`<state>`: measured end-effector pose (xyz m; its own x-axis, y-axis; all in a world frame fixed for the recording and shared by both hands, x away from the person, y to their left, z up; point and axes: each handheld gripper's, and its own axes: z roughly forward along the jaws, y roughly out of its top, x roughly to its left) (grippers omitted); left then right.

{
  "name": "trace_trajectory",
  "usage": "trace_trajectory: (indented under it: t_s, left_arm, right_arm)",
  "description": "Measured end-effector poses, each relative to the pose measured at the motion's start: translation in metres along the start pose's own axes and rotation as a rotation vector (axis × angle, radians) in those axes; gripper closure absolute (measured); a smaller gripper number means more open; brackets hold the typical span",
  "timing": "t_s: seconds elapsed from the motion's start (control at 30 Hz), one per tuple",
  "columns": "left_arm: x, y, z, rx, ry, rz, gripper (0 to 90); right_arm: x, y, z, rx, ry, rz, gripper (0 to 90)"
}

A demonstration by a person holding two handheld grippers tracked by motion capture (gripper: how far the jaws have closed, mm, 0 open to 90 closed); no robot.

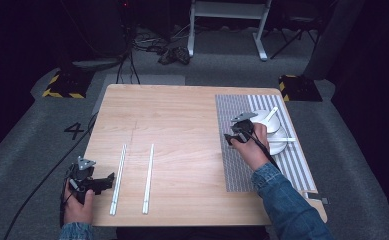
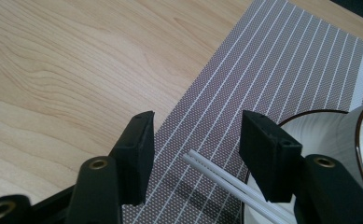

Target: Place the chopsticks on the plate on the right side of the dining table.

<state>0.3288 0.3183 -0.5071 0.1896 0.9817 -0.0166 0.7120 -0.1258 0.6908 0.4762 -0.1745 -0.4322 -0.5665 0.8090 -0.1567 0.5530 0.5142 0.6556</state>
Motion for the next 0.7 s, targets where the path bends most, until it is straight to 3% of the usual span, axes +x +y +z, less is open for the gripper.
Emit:
trace_trajectory:
  t_s: [0.23, 0.7]
  left_arm:
    - [0.000, 0.000, 0.000, 0.000, 0.000, 0.000, 0.0]
    - [0.000, 0.000, 0.000, 0.000, 0.000, 0.000, 0.0]
  right_arm:
    - [-0.002, -0.001, 0.009, 0.032, -0.034, -0.015, 49.5]
    - [0.001, -0.002, 0.014, 0.067, -0.059, -0.040, 51.8]
